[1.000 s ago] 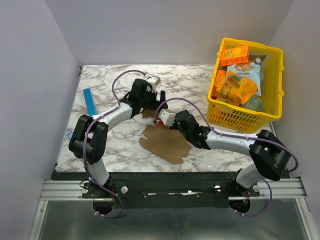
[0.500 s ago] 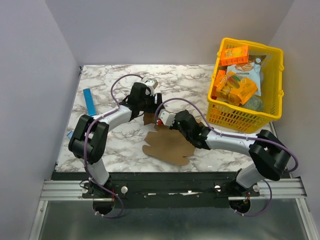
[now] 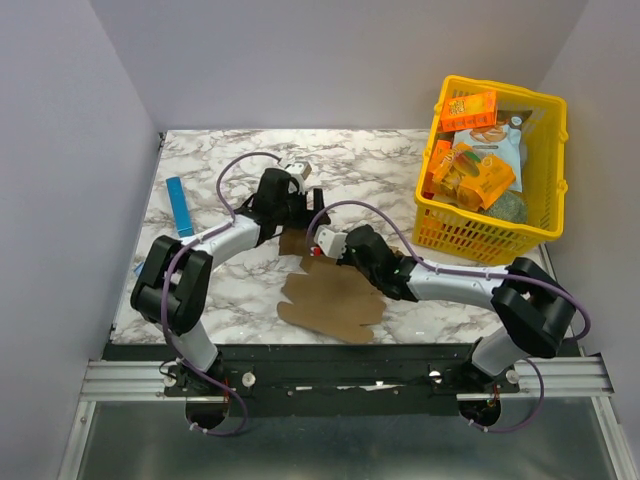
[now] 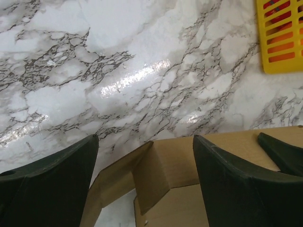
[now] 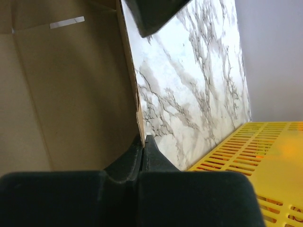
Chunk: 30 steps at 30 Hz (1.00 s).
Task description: Fold the paper box
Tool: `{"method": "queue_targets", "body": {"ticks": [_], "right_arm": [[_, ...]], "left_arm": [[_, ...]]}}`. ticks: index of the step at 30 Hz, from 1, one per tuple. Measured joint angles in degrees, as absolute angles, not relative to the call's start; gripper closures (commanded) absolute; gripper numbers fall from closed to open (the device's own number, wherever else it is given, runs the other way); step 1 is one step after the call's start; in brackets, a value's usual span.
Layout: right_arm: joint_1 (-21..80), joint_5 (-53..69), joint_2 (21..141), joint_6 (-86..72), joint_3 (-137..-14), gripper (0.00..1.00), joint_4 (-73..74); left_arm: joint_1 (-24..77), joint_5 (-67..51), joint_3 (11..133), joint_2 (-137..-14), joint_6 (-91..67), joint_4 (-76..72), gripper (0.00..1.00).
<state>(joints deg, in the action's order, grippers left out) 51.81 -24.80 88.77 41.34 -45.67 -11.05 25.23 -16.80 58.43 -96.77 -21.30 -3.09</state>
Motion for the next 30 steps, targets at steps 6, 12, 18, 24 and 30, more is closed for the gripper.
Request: {"method": "queue_targets", "body": {"ticks": [6,12,18,24,30], "right_arm": [[52.1,-26.1,89.7,42.8,-44.2,0.99,-15.1],[52.1,-28.4,89.8,46.6,-43.2,0.99,-21.1],[52.1,-29.1,91.7,51.9,-43.2,0.99,-25.8],[52.1,-29.1,93.7,54.9,-43.5,0.99,-27.5],[52.1,-29.1,95.7,55.5,-43.7,0.90,-28.7]], "left_arm": [[24.0,-15.9,64.1,-96.3,-23.8,2.1,0.01],[22.5,-14.0,70.3,-96.4,-23.9,8.0,0.01],[22.1,-15.3,70.6,-98.1,-23.9,9.7,0.02],[22.1,-17.0,70.3,-100.0,-23.9,9.9,0.05],[22.1,-18.6,68.0,-100.4,-25.1,8.1,0.27]]}}
